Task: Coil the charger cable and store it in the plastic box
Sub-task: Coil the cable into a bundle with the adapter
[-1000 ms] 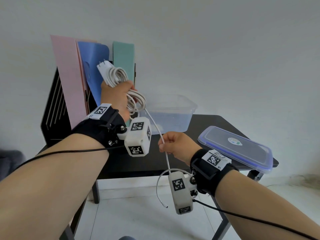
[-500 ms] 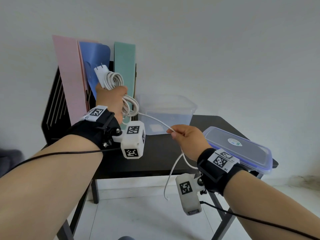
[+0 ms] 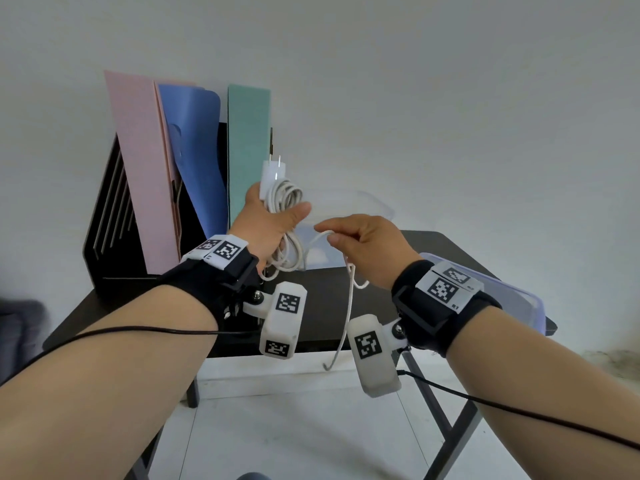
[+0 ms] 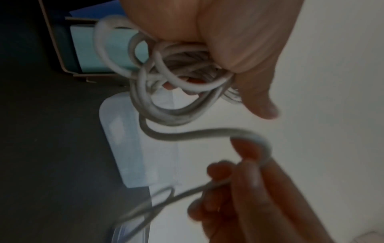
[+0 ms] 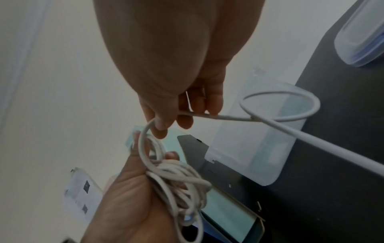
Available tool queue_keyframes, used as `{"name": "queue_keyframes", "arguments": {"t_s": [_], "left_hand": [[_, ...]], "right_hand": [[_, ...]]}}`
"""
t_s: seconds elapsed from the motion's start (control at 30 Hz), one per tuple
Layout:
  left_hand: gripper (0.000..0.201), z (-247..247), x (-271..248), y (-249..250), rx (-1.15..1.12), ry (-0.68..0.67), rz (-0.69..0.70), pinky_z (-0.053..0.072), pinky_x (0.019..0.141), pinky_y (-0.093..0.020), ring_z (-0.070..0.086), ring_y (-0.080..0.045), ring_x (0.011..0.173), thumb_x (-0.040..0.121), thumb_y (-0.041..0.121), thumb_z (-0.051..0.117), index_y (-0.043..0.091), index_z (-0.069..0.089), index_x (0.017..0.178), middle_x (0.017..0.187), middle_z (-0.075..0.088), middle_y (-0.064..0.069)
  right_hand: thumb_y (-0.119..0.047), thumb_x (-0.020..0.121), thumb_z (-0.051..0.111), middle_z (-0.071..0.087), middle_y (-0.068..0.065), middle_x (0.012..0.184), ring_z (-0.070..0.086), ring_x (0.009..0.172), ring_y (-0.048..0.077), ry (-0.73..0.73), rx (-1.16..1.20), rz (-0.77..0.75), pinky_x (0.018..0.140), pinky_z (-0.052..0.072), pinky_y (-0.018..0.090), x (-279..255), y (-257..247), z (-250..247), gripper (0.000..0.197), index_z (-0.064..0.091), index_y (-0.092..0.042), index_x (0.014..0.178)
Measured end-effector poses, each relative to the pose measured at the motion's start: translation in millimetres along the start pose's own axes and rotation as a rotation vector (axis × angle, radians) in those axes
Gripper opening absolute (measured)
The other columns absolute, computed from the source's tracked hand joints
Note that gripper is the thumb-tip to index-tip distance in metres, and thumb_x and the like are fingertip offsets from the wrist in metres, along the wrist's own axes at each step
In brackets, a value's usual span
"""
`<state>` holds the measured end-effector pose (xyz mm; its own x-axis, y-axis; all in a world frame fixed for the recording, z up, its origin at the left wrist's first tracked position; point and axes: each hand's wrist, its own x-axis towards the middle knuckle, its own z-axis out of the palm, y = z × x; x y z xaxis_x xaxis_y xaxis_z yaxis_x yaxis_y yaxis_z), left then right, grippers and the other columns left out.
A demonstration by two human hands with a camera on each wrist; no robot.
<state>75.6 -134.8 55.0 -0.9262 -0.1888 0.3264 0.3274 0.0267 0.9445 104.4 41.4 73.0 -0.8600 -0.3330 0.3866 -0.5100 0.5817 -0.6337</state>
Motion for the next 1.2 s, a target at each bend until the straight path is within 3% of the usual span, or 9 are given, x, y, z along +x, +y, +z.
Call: {"name": "queue_keyframes", "arguments": {"t_s": [0.13, 0.23, 0.33, 0.4, 0.5, 0.67, 0.8, 0.97, 1.2], "left_hand": [[0.127, 10, -13, 2, -0.043, -0.090, -0.021, 0.051, 0.078, -0.035, 0.060, -0.015, 0.078, 0.028, 0.077, 0.076, 0.014, 0.040, 0.132, 0.086, 0.061, 0.004], [0.122, 13, -17, 2, -0.096, -0.171, -0.062, 0.051, 0.074, -0.033, 0.060, -0.013, 0.076, 0.021, 0.072, 0.081, 0.021, 0.042, 0.125, 0.083, 0.061, 0.004], [0.098, 14, -20, 4, -0.158, -0.261, -0.143, 0.053, 0.083, -0.038, 0.062, -0.021, 0.092, 0.043, 0.032, 0.091, 0.023, 0.041, 0.127, 0.095, 0.062, -0.002], [0.096, 15, -19, 2, -0.149, -0.294, -0.160, 0.053, 0.084, -0.036, 0.063, -0.022, 0.096, 0.051, 0.005, 0.085, 0.018, 0.039, 0.134, 0.101, 0.062, -0.004], [0.083, 16, -20, 0, -0.128, -0.294, -0.158, 0.052, 0.076, -0.036, 0.062, -0.021, 0.091, 0.060, 0.003, 0.073, 0.017, 0.040, 0.135, 0.100, 0.061, -0.006], [0.055, 11, -17, -5, -0.138, -0.159, -0.159, 0.050, 0.060, -0.028, 0.056, -0.017, 0.071, 0.081, -0.011, 0.060, 0.017, 0.044, 0.125, 0.085, 0.054, -0.003], [0.052, 10, -16, -8, -0.136, -0.160, -0.180, 0.048, 0.064, -0.031, 0.055, -0.018, 0.069, 0.081, -0.009, 0.060, 0.017, 0.046, 0.124, 0.083, 0.053, -0.003], [0.055, 12, -15, -9, -0.161, -0.173, -0.196, 0.048, 0.072, -0.033, 0.056, -0.019, 0.073, 0.081, -0.008, 0.062, 0.016, 0.045, 0.127, 0.083, 0.054, -0.003], [0.058, 17, -19, -9, -0.225, -0.208, -0.214, 0.054, 0.068, -0.037, 0.063, -0.023, 0.079, 0.080, -0.006, 0.064, 0.015, 0.043, 0.129, 0.091, 0.059, -0.006]], "right_hand": [[-0.018, 0.087, 0.064, 0.067, 0.005, 0.079, 0.058, 0.060, 0.011, 0.051, 0.093, 0.018, 0.071, 0.057, 0.029, 4, -10, 0, 0.017, 0.063, -0.019, 0.104], [-0.021, 0.082, 0.070, 0.070, 0.018, 0.086, 0.060, 0.062, 0.018, 0.127, 0.144, 0.054, 0.064, 0.059, 0.037, 6, -10, 0, 0.019, 0.054, -0.016, 0.090], [-0.022, 0.079, 0.072, 0.066, 0.014, 0.077, 0.057, 0.059, 0.016, 0.160, 0.148, 0.084, 0.060, 0.057, 0.034, 8, -6, 0, 0.024, 0.048, -0.020, 0.080], [-0.023, 0.078, 0.074, 0.056, 0.003, 0.067, 0.050, 0.056, 0.013, 0.163, 0.148, 0.101, 0.056, 0.051, 0.029, 8, -2, 2, 0.026, 0.047, -0.021, 0.078], [-0.020, 0.079, 0.072, 0.054, -0.002, 0.067, 0.049, 0.059, 0.011, 0.135, 0.124, 0.109, 0.059, 0.044, 0.024, 7, 4, 4, 0.022, 0.049, -0.022, 0.078], [-0.016, 0.082, 0.065, 0.060, -0.003, 0.071, 0.055, 0.062, 0.011, -0.014, -0.052, 0.182, 0.066, 0.048, 0.025, -2, 22, 3, 0.017, 0.055, -0.026, 0.073], [-0.017, 0.083, 0.065, 0.065, 0.002, 0.075, 0.058, 0.065, 0.014, 0.073, -0.003, 0.223, 0.071, 0.052, 0.030, -4, 28, 4, 0.013, 0.059, -0.023, 0.073], [-0.016, 0.086, 0.063, 0.071, 0.002, 0.077, 0.054, 0.048, -0.002, 0.185, 0.114, 0.223, 0.057, 0.046, 0.019, -1, 21, 3, 0.009, 0.063, -0.017, 0.077], [-0.021, 0.087, 0.063, 0.064, -0.001, 0.073, 0.053, 0.063, 0.008, 0.204, 0.194, 0.236, 0.061, 0.043, 0.018, 2, 12, 7, 0.012, 0.069, -0.012, 0.079]]}}
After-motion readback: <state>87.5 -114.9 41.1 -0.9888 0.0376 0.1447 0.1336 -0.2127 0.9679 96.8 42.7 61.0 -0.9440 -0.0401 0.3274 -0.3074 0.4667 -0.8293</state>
